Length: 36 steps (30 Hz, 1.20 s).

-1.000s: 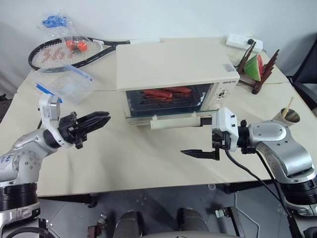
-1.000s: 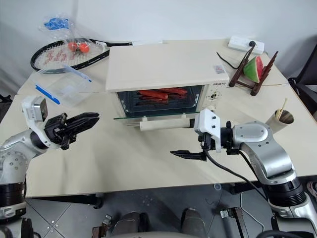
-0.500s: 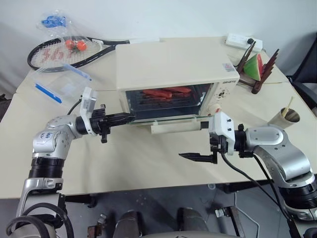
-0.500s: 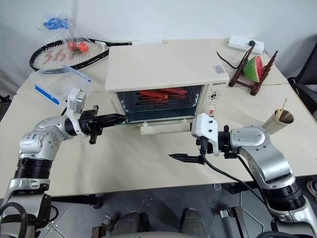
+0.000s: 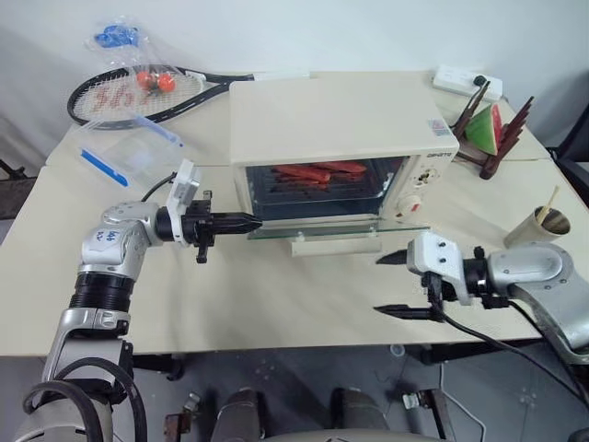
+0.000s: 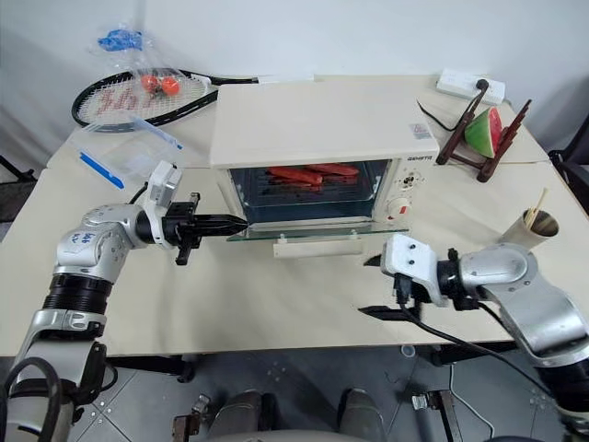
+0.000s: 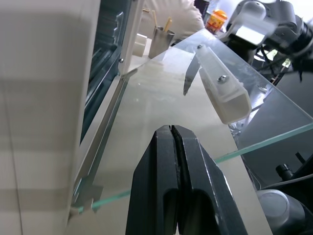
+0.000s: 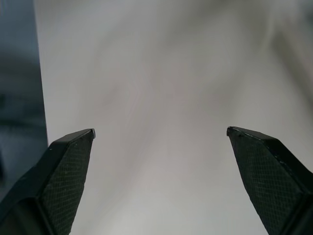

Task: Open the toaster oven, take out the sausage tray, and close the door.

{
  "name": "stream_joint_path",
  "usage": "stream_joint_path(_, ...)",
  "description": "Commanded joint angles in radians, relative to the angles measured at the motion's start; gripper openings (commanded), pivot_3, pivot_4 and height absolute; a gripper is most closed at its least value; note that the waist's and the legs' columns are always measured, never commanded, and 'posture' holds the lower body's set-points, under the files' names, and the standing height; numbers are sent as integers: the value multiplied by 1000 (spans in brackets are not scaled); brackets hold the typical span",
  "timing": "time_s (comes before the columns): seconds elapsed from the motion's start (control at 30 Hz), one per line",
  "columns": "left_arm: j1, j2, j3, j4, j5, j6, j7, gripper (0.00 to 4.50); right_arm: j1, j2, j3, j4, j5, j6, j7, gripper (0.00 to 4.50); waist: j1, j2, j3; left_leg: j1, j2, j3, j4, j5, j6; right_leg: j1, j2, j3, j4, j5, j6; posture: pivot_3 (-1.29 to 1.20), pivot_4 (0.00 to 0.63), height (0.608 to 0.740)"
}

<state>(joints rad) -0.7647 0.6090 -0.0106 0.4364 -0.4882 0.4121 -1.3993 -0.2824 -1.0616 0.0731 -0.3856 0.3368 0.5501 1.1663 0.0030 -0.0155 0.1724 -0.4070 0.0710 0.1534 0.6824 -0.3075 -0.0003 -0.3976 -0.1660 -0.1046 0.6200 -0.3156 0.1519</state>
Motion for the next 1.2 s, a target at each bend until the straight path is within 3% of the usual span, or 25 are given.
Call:
stream_joint_path(0.03, -11, 5, -28, -15, 36, -30, -40, 17, 33, -58, -95, -46, 80, 30, 68, 4500, 0, 0, 0, 0, 0, 0, 0, 0, 0, 0, 0, 0, 0, 0, 0, 0, 150, 740)
stream_joint_path(0.3, 1, 15, -127, -16, 169, -127, -61, 17, -19, -87, -377, -174, 376, 226, 52, 4500, 3, 0, 0, 0, 0, -1, 0, 0, 0, 0, 0, 0, 0, 0, 0, 0, 150, 740)
stream_joint_path(0.47, 17, 8, -174, -8, 232, -222, -76, 17, -141, -32, -291, -203, 376, 262, -88, 4500, -4, -1, 0, 0, 0, -1, 0, 0, 0, 0, 0, 0, 0, 0, 0, 0, 150, 740)
stream_joint_path(0.63, 21, -7, -179, -18, 234, -218, -72, 17, -160, -15, -275, -210, 392, 257, -120, 4500, 5, -1, 1, -1, 0, -1, 0, 0, 0, -1, 0, 0, 0, 0, 0, 0, 150, 740)
stream_joint_path(0.73, 30, -5, -196, -13, 256, -248, -80, 17, -205, 20, -216, -210, 349, 233, -183, 4500, 4, -1, 1, -1, 0, -1, 1, 0, 0, -1, 0, 0, 0, 0, 0, 0, 150, 740)
stream_joint_path(0.83, 57, -13, -172, -14, 233, -286, -89, 17, -272, 93, -54, -218, 199, 177, -279, 4500, -3, -1, 1, -1, 0, -1, 1, 0, 0, -1, 0, 0, 1, 0, 0, 0, 150, 740)
stream_joint_path(0.97, 109, -47, -69, -54, 132, -315, -67, 17, -328, 161, 153, -178, -58, 98, -391, 4500, -5, -1, 1, -2, 0, 0, 1, 0, 0, -3, 0, 0, 2, 0, 0, 0, 150, 740)
stream_joint_path(1.2, 255, -101, 125, -222, -45, -267, 64, 17, -442, 345, 379, -27, -411, 95, -606, 4500, -11, -1, 1, -14, 1, -1, 6, 0, 0, -15, 0, 0, 8, 0, 0, 0, 150, 740)
